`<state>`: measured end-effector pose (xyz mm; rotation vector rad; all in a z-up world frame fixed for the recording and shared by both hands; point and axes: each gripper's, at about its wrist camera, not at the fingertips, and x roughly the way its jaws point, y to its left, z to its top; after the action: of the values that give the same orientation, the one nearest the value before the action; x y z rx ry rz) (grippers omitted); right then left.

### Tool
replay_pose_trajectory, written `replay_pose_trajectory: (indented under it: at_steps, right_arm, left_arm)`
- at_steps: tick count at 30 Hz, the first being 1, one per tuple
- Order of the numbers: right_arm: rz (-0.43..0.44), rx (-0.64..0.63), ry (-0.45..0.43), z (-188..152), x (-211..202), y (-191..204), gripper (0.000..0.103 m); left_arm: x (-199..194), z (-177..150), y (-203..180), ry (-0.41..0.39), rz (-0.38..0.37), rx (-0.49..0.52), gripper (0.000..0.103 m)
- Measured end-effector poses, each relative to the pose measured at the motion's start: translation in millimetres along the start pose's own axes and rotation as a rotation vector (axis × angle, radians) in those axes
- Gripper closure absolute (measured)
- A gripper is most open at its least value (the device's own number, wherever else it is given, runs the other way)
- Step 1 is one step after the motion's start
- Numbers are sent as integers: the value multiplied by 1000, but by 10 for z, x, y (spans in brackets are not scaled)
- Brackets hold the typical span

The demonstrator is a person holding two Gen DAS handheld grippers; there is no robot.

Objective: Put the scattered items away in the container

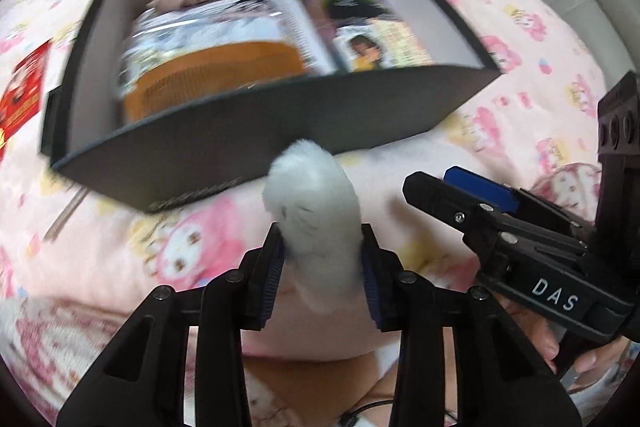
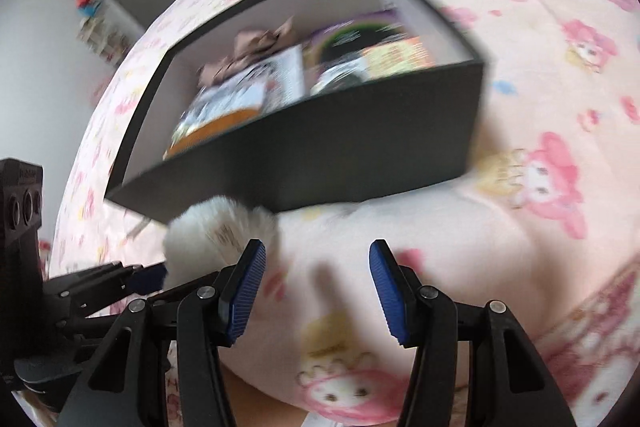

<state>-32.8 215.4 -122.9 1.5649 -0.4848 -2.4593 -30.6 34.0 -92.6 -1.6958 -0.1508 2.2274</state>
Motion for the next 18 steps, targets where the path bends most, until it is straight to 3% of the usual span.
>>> replay_pose_trajectory:
  at_steps: [4,6,9,14,16,18]
  right_arm:
    - [-16,85,-72,40,-157,-188,53]
    - [-5,102,-69,68,-148,-226,53]
    - [39,70,-33,50,-84,-174,52]
    - [148,-89,117,-57,201,191,51]
    - [101,-133,137,-108,284,293,51]
    - [-2,-141,156,-142,366,311,51]
  left_arm:
    - [-141,92,46,-56,-89,-18,65]
    - [-219,74,127,-88,-127,-44,59]
    - [-267,13,346,-107,-87,-98,59]
    - [-137,-125,651,-81,-21,-196,60]
    - [-75,-189,701,-62,18,-191,61]
    - [-43,-240,732,-46,-20,-197,61]
